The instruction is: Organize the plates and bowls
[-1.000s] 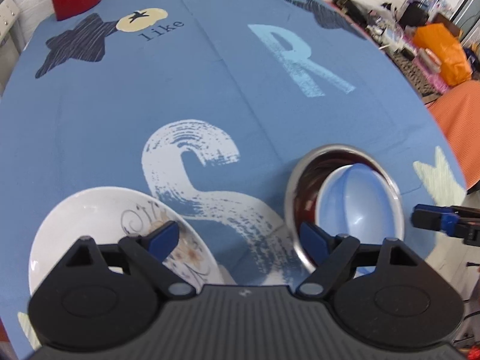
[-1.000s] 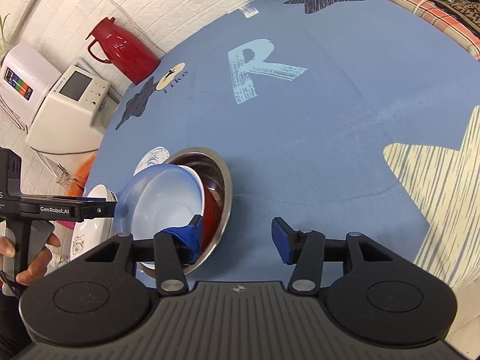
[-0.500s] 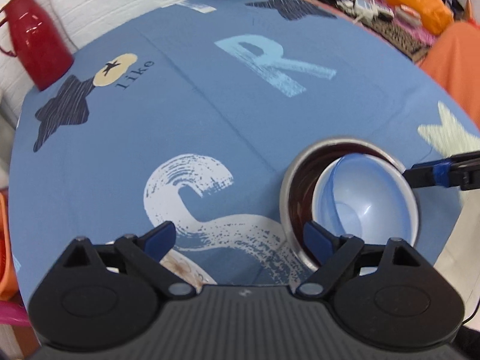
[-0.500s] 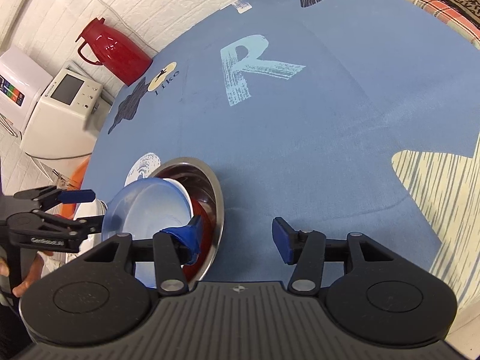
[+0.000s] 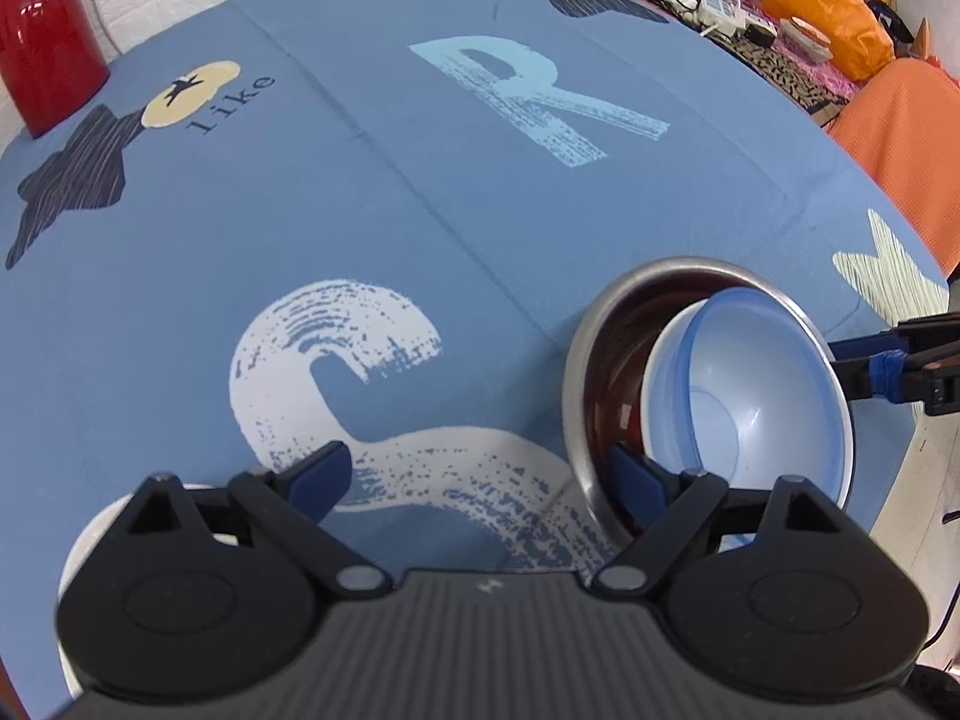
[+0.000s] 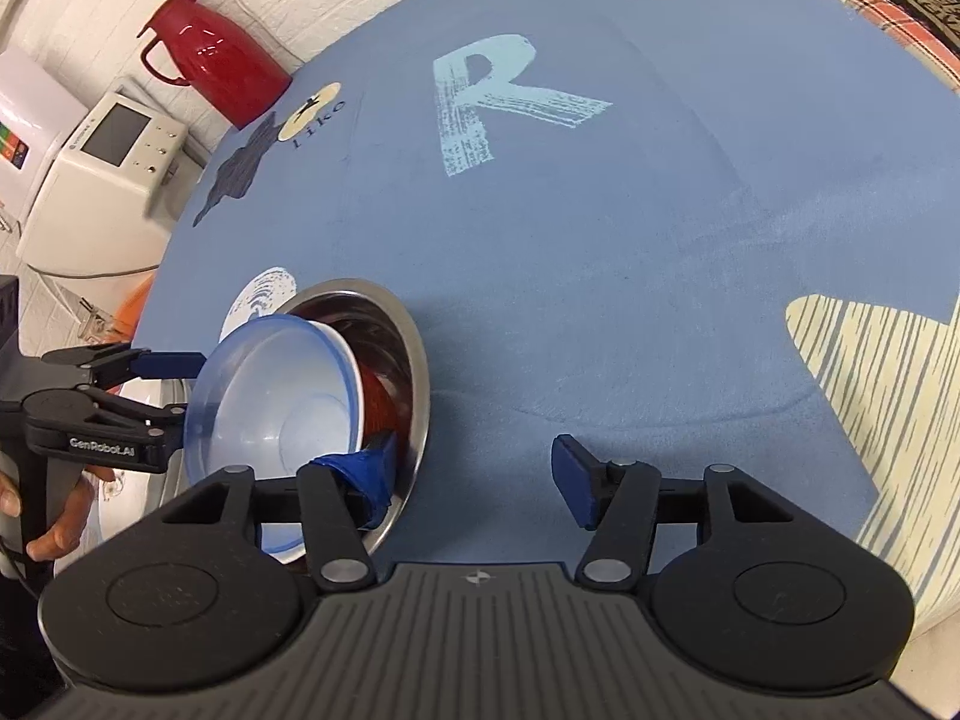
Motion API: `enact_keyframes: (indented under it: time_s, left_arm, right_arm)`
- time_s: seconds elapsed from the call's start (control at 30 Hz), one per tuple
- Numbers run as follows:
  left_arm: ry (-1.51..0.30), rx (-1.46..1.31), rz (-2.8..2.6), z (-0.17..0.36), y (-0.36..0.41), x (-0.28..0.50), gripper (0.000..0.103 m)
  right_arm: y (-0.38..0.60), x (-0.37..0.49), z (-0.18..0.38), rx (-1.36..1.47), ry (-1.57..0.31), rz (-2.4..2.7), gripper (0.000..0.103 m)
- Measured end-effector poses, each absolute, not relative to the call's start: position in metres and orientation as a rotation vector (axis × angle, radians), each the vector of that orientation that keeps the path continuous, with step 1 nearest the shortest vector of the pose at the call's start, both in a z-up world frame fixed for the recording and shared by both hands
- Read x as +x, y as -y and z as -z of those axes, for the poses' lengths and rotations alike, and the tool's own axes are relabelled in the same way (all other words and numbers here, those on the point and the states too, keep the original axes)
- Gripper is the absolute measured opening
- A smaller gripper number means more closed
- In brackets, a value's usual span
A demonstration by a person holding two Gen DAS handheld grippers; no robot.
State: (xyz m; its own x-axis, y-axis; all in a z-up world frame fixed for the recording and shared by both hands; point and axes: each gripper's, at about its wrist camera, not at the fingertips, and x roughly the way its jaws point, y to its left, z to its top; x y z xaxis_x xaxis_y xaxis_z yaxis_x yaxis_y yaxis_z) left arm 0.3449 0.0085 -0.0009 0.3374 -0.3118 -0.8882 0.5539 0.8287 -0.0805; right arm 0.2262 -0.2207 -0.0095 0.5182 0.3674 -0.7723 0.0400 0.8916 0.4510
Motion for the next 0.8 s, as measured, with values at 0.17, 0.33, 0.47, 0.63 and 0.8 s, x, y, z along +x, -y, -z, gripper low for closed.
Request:
enact_keyframes:
  time_s: [0.17, 0.33, 0.47, 0.63, 0.8]
  left_arm:
    - [-1.078, 0.208, 0.583, 0.003, -0.013, 0.349, 0.087]
    - [-1.040, 0.221, 0.598, 0.002, -0.015, 0.341, 0.080]
    - [-1.034, 0.202, 0.615, 0.000, -0.015, 0.336, 0.069]
    - [-1.079, 0.088, 0.642, 0.002, -0.020, 0.334, 0.036]
    - [-1.116, -0.084, 0.591, 0.004, -0.023, 0.327, 0.012]
  right_arm:
    - [0.208, 0.233, 0.009, 0.337, -0.987, -0.191, 0.044]
    - [0.204, 0.226, 0.013, 0.298, -0.931, -0.175, 0.045]
    - [0.200, 0.230, 0.011, 0.292, -0.963, -0.137, 0.045]
    - [0.197, 0.234, 0.010, 0.280, -0.975, -0.125, 0.046]
    - [0.192, 0.231, 0.010, 0.309, -0.974, -0.078, 0.044]
